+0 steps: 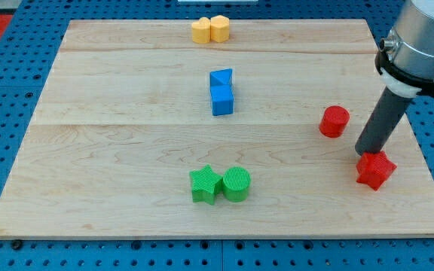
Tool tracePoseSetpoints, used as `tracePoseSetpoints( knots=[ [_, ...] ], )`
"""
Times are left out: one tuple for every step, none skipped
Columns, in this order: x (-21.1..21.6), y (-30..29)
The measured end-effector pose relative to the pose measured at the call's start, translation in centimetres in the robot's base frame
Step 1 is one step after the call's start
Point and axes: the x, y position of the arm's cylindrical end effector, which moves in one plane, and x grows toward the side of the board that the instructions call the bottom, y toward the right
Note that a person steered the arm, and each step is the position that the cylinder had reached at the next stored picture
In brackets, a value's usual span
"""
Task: Push the red circle closer to red star
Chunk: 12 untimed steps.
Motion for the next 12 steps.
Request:
tracePoseSetpoints(
  knots=[
    [0.2, 0.0],
    [0.2, 0.0],
    [-1.8, 1.9],
    [-5.6, 1.5],
    [-10.0, -1.8],
    [-10.6, -6.1],
    [-9.3, -7.5],
    [-7.0, -7.1],
    [-6.3, -7.0],
    [-7.6, -8.3],
    [-9.5, -8.4],
    [-9.7, -6.7]
  ],
)
